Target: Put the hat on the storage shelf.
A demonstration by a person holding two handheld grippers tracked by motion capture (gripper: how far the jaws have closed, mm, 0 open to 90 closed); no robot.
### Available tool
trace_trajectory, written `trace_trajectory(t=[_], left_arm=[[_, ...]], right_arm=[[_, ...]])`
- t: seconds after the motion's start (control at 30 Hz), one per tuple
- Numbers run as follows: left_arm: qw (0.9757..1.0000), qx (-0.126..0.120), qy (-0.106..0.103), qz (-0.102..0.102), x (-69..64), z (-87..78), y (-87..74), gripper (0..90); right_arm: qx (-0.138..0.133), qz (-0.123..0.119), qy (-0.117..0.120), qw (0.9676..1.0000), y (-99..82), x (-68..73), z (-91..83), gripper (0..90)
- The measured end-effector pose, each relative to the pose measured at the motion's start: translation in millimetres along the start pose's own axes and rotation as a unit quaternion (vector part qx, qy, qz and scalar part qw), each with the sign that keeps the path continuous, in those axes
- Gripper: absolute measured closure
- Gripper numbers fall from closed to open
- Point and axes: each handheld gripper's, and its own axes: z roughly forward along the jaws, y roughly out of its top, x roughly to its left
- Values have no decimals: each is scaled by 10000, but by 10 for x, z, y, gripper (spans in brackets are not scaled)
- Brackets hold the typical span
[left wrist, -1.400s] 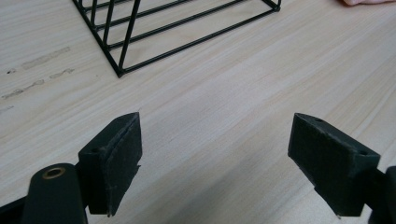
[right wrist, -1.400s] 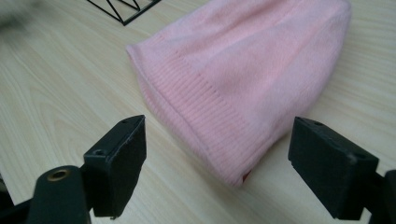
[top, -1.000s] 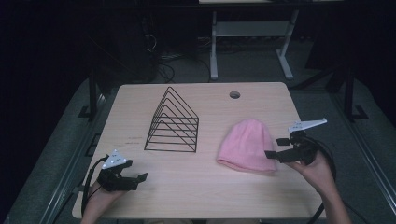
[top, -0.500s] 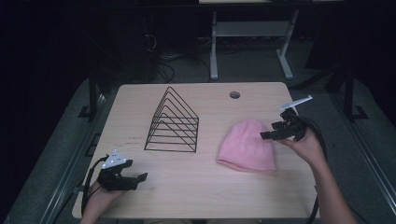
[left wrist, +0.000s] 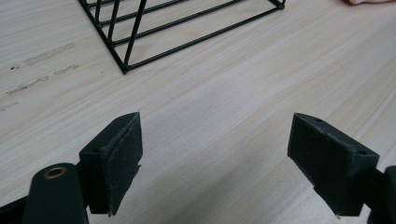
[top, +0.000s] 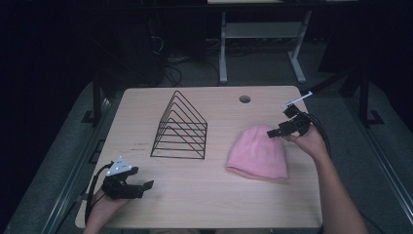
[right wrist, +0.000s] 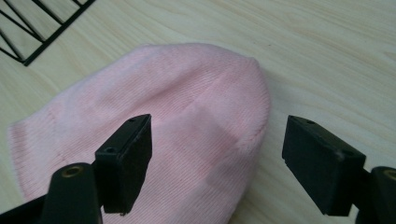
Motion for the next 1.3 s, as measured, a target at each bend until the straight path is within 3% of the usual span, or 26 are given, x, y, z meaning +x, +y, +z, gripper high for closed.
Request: trace_trajectory(t=[0.47, 0.97, 1.17, 1.3], left_arm=[[10000, 25, 2, -1, 9, 7, -4, 181], [10000, 49, 3, 24, 5, 10, 0, 181], [10000, 53, 3, 20, 9, 18, -3, 182], [10000, 64, 0, 36, 20, 15, -7, 182]], right_arm=[[216, 200, 29, 9996, 91, -122, 279, 248], [326, 486, 80, 9983, 99, -166, 410, 285], [428, 714, 176, 9964, 48, -220, 492, 359], [348, 823, 408, 9952, 6, -278, 524, 452]])
